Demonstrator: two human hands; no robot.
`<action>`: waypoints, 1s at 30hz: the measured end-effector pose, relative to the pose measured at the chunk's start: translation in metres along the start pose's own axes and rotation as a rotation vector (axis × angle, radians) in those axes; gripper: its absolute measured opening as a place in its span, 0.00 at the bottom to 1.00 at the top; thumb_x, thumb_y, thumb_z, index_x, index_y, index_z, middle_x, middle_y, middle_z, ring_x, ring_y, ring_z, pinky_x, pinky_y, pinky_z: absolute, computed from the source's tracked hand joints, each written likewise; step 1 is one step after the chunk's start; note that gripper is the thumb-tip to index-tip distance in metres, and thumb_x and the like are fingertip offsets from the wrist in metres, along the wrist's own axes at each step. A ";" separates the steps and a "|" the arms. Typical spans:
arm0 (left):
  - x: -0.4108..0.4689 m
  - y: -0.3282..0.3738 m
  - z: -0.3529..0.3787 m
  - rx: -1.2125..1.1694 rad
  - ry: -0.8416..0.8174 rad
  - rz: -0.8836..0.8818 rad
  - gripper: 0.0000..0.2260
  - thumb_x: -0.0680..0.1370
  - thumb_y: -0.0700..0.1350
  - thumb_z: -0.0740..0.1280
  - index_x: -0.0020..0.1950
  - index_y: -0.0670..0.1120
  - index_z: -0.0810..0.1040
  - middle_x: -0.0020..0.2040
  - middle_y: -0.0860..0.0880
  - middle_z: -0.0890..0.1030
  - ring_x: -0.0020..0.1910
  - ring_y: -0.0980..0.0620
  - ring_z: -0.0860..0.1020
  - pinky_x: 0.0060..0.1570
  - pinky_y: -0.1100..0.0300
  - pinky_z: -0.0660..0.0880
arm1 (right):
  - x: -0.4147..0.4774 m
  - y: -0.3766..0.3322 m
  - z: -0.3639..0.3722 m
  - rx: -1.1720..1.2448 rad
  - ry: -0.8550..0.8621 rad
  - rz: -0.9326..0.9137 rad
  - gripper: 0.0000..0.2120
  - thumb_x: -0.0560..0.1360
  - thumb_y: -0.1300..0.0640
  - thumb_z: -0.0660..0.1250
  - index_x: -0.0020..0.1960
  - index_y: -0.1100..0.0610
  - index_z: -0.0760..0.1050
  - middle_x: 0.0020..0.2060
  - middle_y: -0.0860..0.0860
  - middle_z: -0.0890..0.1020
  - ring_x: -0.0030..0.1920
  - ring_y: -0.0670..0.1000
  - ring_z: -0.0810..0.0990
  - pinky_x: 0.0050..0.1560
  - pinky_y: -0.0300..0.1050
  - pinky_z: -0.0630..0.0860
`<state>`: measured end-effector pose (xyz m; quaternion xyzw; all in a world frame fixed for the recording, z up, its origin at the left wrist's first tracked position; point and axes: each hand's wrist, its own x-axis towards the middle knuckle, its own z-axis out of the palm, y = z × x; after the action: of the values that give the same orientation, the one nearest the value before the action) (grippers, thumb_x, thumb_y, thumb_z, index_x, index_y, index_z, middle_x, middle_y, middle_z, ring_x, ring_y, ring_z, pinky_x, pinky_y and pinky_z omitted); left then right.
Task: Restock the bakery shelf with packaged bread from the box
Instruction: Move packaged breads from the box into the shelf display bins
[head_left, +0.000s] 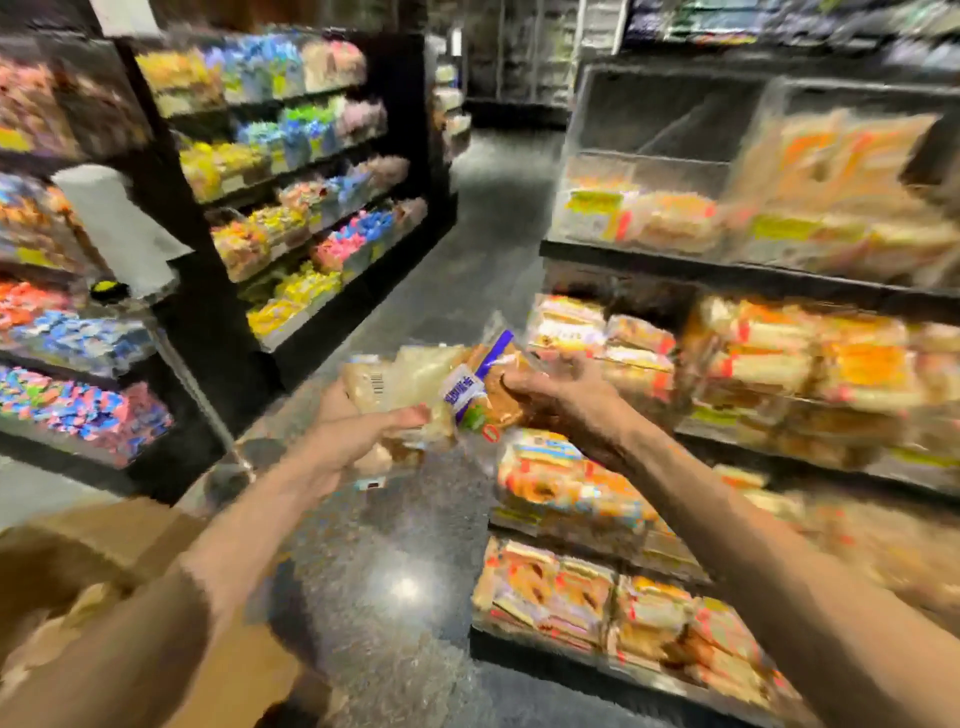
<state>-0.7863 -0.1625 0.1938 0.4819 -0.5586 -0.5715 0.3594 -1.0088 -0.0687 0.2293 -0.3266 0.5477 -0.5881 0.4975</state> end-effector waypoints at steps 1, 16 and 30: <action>-0.002 0.008 0.036 0.004 -0.061 0.016 0.36 0.54 0.40 0.85 0.60 0.45 0.77 0.51 0.46 0.86 0.51 0.47 0.84 0.51 0.53 0.81 | -0.015 -0.008 -0.033 0.010 0.087 -0.037 0.17 0.70 0.68 0.75 0.53 0.61 0.71 0.43 0.56 0.83 0.32 0.47 0.81 0.32 0.44 0.80; -0.089 0.039 0.420 0.161 -0.613 0.011 0.28 0.59 0.49 0.84 0.54 0.46 0.79 0.50 0.46 0.85 0.49 0.50 0.83 0.54 0.52 0.79 | -0.187 -0.023 -0.344 0.060 0.981 -0.041 0.06 0.78 0.54 0.67 0.50 0.57 0.78 0.39 0.53 0.80 0.35 0.49 0.76 0.36 0.46 0.74; -0.072 0.045 0.649 0.228 -0.828 -0.059 0.54 0.42 0.65 0.84 0.64 0.49 0.72 0.57 0.49 0.82 0.56 0.49 0.80 0.60 0.48 0.77 | -0.217 -0.045 -0.538 0.248 0.711 0.056 0.22 0.72 0.40 0.71 0.60 0.53 0.81 0.53 0.52 0.85 0.48 0.53 0.83 0.52 0.51 0.77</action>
<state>-1.3897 0.0900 0.1911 0.2640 -0.7013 -0.6614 0.0328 -1.4562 0.3034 0.2076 -0.0243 0.6196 -0.7126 0.3281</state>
